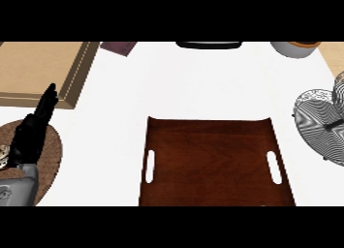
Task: Pick the tomato from the tray and place it in the tiered basket
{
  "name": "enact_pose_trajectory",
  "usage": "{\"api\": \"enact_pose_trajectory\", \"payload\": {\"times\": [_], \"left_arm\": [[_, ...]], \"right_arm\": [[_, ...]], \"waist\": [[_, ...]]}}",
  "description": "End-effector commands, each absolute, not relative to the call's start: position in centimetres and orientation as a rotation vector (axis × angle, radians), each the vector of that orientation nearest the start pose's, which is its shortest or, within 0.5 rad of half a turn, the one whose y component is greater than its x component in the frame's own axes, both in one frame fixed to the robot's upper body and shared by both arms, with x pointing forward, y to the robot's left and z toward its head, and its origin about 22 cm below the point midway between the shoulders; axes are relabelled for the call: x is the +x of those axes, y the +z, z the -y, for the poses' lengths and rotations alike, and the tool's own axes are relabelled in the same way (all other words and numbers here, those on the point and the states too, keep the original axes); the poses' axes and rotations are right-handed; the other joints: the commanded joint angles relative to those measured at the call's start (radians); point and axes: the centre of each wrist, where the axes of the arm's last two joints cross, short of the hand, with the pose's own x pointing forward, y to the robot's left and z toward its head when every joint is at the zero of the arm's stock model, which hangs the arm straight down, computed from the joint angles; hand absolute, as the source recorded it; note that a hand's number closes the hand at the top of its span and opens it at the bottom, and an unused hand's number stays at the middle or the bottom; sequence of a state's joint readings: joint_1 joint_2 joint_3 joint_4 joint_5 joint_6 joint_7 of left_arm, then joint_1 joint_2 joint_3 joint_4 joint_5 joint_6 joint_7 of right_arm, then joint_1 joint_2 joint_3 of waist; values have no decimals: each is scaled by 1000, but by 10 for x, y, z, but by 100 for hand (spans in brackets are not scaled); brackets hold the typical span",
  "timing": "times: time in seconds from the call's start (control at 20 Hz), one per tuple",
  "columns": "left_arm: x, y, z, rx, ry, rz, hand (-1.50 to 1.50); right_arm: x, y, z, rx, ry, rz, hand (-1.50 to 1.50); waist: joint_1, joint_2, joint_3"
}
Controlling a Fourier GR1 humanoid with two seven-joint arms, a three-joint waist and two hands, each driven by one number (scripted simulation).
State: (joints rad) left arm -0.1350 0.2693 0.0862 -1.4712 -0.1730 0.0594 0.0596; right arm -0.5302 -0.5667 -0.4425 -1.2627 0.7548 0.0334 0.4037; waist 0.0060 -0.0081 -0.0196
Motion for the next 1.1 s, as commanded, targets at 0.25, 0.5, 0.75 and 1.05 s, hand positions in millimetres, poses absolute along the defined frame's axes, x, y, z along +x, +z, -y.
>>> {"api": "enact_pose_trajectory", "payload": {"times": [0.25, 0.5, 0.75, 1.05], "left_arm": [[267, 32, -302, 430, -224, 1527, 0], [282, 30, -295, 449, -222, 1528, 0], [278, 16, -301, 457, -212, 1525, 0], [271, 25, -314, 476, -214, 1509, 0]], "right_arm": [[304, 195, 429, -1343, -11, 1261, -150], [263, 234, 462, -1305, -146, 1190, -150], [189, 239, 490, -1219, -175, 1153, -150], [102, 219, 530, -1184, -257, 1233, -150]], "waist": [[-5, 6, 20], [-16, 6, 19], [-42, 2, 19], [-42, 1, 20]]}}
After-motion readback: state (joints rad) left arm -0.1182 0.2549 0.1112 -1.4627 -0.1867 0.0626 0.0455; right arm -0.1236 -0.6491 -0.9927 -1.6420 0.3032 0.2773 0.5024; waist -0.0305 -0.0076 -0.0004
